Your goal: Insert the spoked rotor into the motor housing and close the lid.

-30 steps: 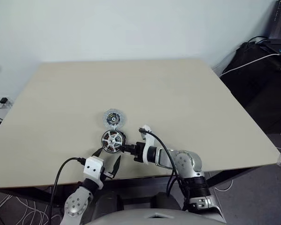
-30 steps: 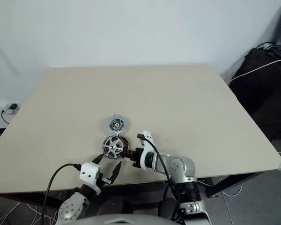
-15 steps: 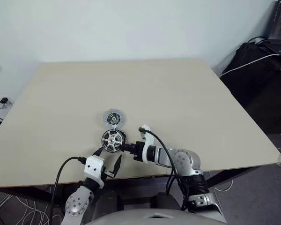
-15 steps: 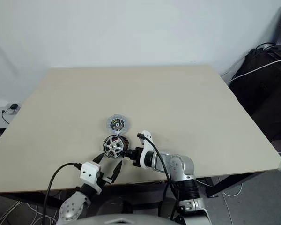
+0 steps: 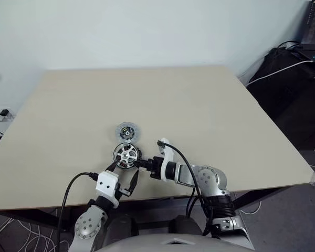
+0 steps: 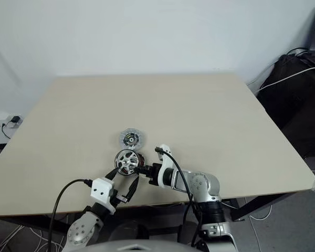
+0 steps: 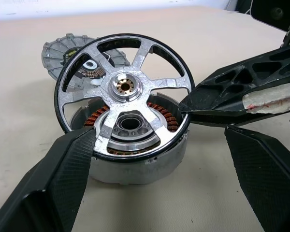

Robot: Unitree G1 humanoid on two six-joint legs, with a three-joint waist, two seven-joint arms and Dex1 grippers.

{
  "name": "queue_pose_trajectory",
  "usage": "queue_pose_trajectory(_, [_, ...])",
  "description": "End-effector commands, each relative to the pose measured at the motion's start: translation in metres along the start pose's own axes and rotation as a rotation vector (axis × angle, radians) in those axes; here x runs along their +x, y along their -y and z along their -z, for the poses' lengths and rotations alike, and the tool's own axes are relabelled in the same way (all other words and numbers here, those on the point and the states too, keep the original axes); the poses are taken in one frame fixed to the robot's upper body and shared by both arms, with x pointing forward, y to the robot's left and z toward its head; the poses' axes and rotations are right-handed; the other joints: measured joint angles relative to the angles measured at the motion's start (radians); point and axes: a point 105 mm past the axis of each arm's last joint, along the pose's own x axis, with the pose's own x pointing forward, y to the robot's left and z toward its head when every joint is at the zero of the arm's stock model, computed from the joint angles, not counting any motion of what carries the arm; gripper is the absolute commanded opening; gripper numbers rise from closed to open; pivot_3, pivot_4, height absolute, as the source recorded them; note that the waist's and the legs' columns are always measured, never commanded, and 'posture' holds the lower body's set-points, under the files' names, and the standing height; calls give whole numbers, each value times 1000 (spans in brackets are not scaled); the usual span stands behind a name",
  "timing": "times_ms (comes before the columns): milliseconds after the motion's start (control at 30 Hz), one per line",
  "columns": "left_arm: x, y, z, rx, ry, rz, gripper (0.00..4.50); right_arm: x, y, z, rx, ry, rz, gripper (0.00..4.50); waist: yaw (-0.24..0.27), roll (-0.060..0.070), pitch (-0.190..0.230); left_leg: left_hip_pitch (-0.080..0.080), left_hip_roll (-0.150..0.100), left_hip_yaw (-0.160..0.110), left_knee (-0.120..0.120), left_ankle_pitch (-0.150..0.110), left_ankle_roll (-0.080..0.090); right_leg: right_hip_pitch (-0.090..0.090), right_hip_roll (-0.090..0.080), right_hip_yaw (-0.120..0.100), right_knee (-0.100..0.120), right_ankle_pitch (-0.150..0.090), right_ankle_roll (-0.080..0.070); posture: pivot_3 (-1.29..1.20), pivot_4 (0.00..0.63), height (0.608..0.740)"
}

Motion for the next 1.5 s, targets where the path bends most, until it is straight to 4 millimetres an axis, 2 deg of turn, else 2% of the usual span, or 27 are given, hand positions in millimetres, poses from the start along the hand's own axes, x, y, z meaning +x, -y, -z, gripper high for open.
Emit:
queue_pose_trajectory(33, [2,1,-11,13,40,2,4500,5,-14,-16,-19,60,-48,350,0,0,0,0,0,0,0,0,0,0,0,0,0,0,0,0,0,740])
queue_pose_trajectory(233, [2,-1,-8,12,36,-2,4500,8,-10,-17,-15,59,-35,350,0,1,0,0,0,0,0,0,0,0,0,0,1,1,0,0,0,740])
queue_pose_trajectory(400, [1,-2,-6,11,35,-3,4500,8,-9,-18,-13,64,-32,2013,0,1,-1,0,0,0,0,0,0,0,0,0,1,1,0,0,0,740])
queue_pose_trajectory(600, [0,-4,-12,-1,78,-23,4500,5,-10,-20,-13,78,-32,3986,0,1,-2,0,0,0,0,0,0,0,1,0,0,1,0,0,0,740])
queue_pose_trajectory(767, [-2,-7,-16,-11,107,-50,4500,1,-10,-21,-26,92,-26,3986,0,1,-4,0,0,1,1,0,0,0,0,0,0,1,0,0,0,740])
queue_pose_trajectory(967, [-8,-9,-10,-23,92,-67,4500,-16,-7,-38,-81,213,44,3986,0,1,-4,0,0,1,0,0,0,0,0,0,0,1,0,0,0,740])
queue_pose_trajectory(1067, [-10,-10,-7,-24,84,-69,4500,-22,-7,-43,-125,239,70,3363,-1,1,-4,0,0,1,0,0,0,0,0,0,0,1,0,0,0,740])
queue_pose_trajectory(1167, [-10,-11,-4,-25,78,-69,4500,-21,-10,-43,-237,232,88,2383,-1,1,-4,0,0,1,0,0,0,0,0,0,0,1,0,0,0,740])
queue_pose_trajectory(1267, [-11,-11,-3,-26,75,-67,4500,-11,-9,-40,-435,204,150,1400,-2,1,-4,0,0,1,1,0,0,0,0,0,0,1,0,0,0,740])
queue_pose_trajectory(1400, [-11,-11,-2,-27,70,-64,4500,8,-16,-32,-698,167,154,53,-3,1,-4,0,0,1,1,0,0,0,0,0,0,1,0,0,0,740])
queue_pose_trajectory(1500, [-12,-10,-1,-24,64,-60,4500,20,-22,-26,-796,141,125,53,-2,0,-5,0,1,1,2,0,0,0,2,0,0,1,0,0,0,740])
